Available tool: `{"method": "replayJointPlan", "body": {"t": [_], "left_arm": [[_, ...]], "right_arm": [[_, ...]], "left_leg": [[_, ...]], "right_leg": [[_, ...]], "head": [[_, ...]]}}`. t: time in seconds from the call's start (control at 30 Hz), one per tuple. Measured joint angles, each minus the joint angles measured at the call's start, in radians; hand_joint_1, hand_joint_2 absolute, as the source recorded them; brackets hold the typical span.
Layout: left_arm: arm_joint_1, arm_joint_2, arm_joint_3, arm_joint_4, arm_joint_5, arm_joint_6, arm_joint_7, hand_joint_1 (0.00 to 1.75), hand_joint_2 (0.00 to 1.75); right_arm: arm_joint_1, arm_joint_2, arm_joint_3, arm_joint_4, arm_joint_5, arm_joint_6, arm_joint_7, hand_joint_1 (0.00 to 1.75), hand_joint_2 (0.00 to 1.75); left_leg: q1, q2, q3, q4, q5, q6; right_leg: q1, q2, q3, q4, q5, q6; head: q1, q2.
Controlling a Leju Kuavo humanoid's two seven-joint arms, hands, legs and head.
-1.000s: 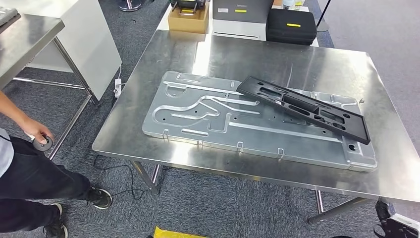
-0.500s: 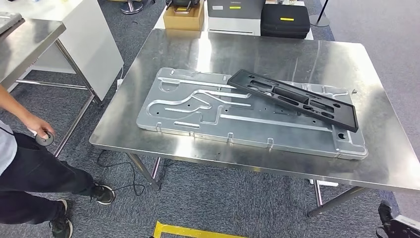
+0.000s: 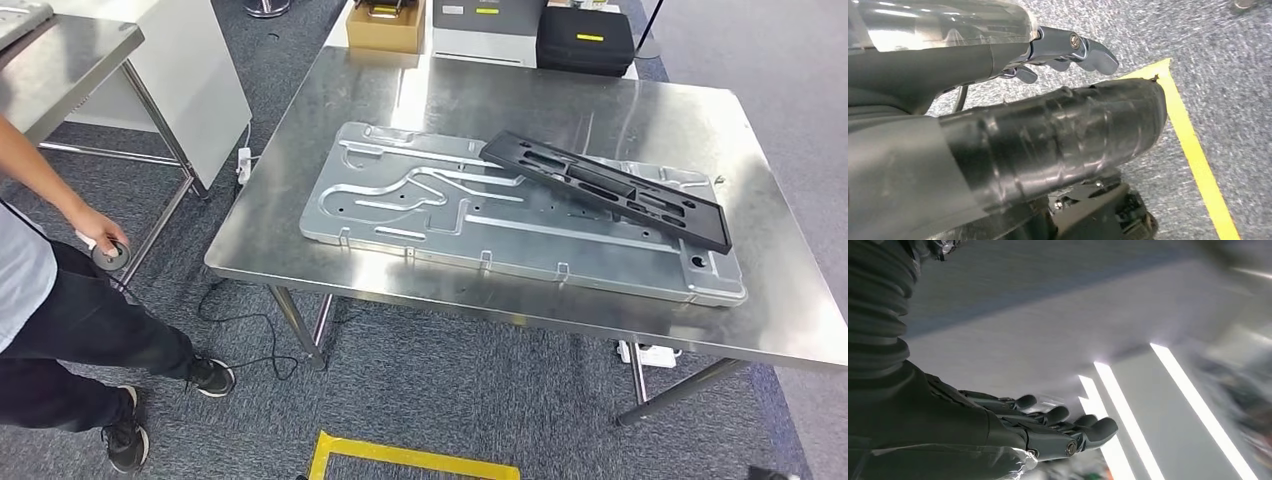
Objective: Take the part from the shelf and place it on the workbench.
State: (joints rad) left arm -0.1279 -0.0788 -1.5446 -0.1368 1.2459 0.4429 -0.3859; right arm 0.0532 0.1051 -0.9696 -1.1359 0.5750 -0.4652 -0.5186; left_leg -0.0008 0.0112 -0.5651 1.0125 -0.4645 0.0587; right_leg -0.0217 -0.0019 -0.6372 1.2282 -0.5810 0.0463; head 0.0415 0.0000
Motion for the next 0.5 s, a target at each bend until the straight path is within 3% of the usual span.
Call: {"method": "replayJointPlan", "body": {"t": [0.07,0.13,0.23,0.27,0.33,0.4,0.43,0.47,0.5], "left_arm": [[-0.001,0.000,-0.001,0.000,0.002,0.000,0.000,0.00,0.00],[-0.003,-0.001,-0.001,0.000,0.003,0.000,0.000,0.00,0.00],[-0.004,-0.002,-0.002,0.000,0.006,0.000,0.000,0.00,0.00],[-0.004,-0.001,-0.002,0.000,0.007,0.000,-0.001,0.00,0.00],[-0.004,-0.001,-0.003,0.000,0.010,0.000,-0.002,0.00,0.00],[-0.004,-0.001,-0.003,0.000,0.011,-0.002,-0.002,0.00,0.00],[-0.003,-0.001,-0.003,0.000,0.012,-0.002,-0.003,0.00,0.00],[-0.003,-0.001,-0.003,0.000,0.012,-0.003,-0.003,0.00,0.00],[-0.003,-0.001,-0.004,0.000,0.012,-0.003,-0.003,0.00,0.00]], "right_arm": [[-0.031,-0.020,-0.055,0.168,0.022,-0.031,-0.016,0.00,1.75],[-0.053,-0.032,-0.098,0.294,0.032,-0.053,-0.035,0.00,1.75],[-0.071,-0.038,-0.140,0.411,0.031,-0.060,-0.072,0.00,1.75],[-0.078,-0.040,-0.150,0.435,0.029,-0.056,-0.084,0.00,1.75],[-0.090,-0.040,-0.162,0.455,0.028,-0.041,-0.099,0.00,1.75],[-0.095,-0.041,-0.168,0.457,0.034,-0.022,-0.100,0.00,1.75],[-0.096,-0.041,-0.169,0.457,0.041,-0.014,-0.095,0.00,1.75],[-0.097,-0.041,-0.170,0.457,0.049,-0.009,-0.087,0.00,1.75],[-0.099,-0.040,-0.171,0.458,0.059,-0.008,-0.077,0.00,1.75]], "left_leg": [[-0.002,0.000,-0.009,0.006,0.004,-0.005],[-0.004,0.001,-0.013,0.011,0.009,-0.014],[-0.002,0.000,-0.018,0.012,0.015,-0.033],[-0.002,-0.001,-0.023,0.023,0.004,-0.039],[0.001,-0.004,-0.054,0.098,-0.060,-0.049],[0.005,-0.005,-0.097,0.223,-0.137,-0.056],[0.006,-0.005,-0.106,0.265,-0.155,-0.058],[0.006,-0.005,-0.099,0.274,-0.156,-0.060],[0.007,-0.005,-0.071,0.241,-0.137,-0.059]], "right_leg": [[0.003,0.000,0.084,-0.132,0.044,-0.009],[0.009,0.001,0.124,-0.210,0.061,-0.020],[0.012,0.000,0.118,-0.217,0.075,-0.036],[0.010,0.000,0.114,-0.220,0.082,-0.044],[0.005,-0.002,0.102,-0.224,0.096,-0.058],[0.007,-0.004,0.085,-0.223,0.107,-0.063],[0.008,-0.004,0.076,-0.222,0.112,-0.063],[0.009,-0.004,0.068,-0.219,0.117,-0.062],[0.009,-0.004,0.060,-0.216,0.121,-0.060]], "head": [[0.000,0.000],[0.000,0.000],[0.000,0.000],[-0.001,0.000],[-0.004,0.000],[-0.006,0.000],[-0.006,0.000],[-0.006,0.000],[-0.006,0.000]]}}
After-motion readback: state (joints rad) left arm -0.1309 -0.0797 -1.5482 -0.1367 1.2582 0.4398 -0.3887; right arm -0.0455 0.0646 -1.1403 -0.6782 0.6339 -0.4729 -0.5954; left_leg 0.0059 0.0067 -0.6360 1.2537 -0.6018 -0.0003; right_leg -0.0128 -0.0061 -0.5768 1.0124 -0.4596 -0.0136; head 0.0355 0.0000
